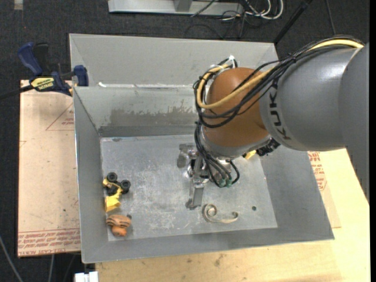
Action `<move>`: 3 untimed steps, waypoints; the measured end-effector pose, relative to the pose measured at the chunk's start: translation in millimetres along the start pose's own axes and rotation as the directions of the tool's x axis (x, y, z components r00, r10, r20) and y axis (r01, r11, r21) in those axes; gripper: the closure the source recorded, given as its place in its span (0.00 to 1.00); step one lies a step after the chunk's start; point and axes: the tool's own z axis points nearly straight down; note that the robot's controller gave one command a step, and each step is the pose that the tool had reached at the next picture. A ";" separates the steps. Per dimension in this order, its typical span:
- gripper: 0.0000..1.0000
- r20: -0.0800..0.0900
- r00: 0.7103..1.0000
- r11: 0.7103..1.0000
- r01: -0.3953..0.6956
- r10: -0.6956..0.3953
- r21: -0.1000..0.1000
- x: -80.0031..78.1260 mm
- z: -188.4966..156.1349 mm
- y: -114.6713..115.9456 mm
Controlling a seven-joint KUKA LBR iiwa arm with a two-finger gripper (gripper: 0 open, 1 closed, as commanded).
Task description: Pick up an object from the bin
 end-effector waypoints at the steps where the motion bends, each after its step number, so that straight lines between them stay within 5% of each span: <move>1: 0.00 0.008 1.000 1.000 -0.003 0.003 -0.001 -1.9 -4.4 -0.5; 2: 0.00 0.015 0.993 0.993 0.116 -0.116 -0.002 -24.5 22.8 -28.2; 3: 0.00 0.008 0.930 0.930 0.367 -0.367 0.003 -41.5 36.3 -93.7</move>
Offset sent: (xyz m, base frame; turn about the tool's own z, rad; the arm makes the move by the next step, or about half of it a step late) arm 0.0612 -0.0939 -0.0833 -0.2920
